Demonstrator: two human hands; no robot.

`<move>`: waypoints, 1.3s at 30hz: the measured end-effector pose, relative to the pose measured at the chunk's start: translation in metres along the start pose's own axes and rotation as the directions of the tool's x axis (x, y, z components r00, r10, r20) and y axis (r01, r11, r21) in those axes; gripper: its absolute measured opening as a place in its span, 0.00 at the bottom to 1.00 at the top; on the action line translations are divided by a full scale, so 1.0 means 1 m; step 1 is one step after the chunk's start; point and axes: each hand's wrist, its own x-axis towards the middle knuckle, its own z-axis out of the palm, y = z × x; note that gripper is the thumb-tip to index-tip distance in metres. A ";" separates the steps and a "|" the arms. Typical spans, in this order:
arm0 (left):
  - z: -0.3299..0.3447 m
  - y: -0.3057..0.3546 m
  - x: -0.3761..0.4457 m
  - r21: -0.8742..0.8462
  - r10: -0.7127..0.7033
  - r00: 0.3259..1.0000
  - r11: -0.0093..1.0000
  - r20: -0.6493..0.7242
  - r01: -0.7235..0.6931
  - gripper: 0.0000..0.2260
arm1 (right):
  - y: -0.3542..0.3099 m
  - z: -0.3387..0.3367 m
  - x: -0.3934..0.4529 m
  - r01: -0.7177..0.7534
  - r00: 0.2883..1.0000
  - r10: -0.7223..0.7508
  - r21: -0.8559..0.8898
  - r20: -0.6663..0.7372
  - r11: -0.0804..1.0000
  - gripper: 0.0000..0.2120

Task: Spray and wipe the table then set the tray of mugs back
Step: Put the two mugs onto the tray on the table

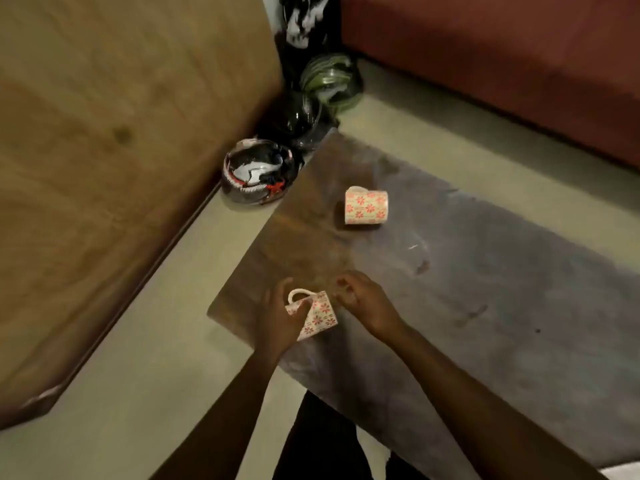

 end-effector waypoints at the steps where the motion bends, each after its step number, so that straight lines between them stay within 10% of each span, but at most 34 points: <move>1: 0.003 -0.016 0.013 -0.087 -0.114 0.993 0.990 -0.035 0.111 0.24 | 0.007 0.021 0.014 0.007 0.999 -0.007 0.009 0.031 1.000 0.19; 10: 0.026 -0.036 0.022 -0.462 -0.598 0.710 0.543 0.373 0.701 0.10 | 0.047 0.104 0.043 -0.209 0.976 0.186 0.229 0.115 0.951 0.36; 15: 0.037 -0.031 0.027 -0.317 -0.289 0.953 0.899 0.089 0.302 0.34 | 0.042 0.099 0.043 -0.293 0.953 0.286 0.529 0.097 0.796 0.19; 17: 0.030 -0.018 0.036 -0.089 -0.054 0.999 0.995 0.003 0.054 0.25 | 0.038 0.093 0.049 -0.289 0.950 0.297 0.634 0.097 0.717 0.17; 21: 0.019 -0.005 0.060 0.465 0.406 0.912 0.821 -0.067 -0.331 0.17 | 0.031 0.074 0.066 -0.344 0.922 0.352 0.757 0.160 0.556 0.12; 24: 0.023 -0.009 0.083 0.601 0.463 0.882 0.680 0.091 -0.419 0.23 | 0.030 0.060 0.076 -0.365 0.909 0.379 0.775 0.176 0.516 0.12; 32: 0.024 -0.008 0.085 0.631 0.491 0.868 0.652 0.073 -0.422 0.34 | 0.025 0.060 0.087 -0.314 0.945 0.315 0.507 0.087 0.803 0.13; 39: 0.004 0.063 0.102 0.227 0.572 0.819 0.794 0.034 -0.564 0.24 | 0.013 -0.005 0.096 -0.078 0.900 0.200 0.308 -0.387 0.948 0.07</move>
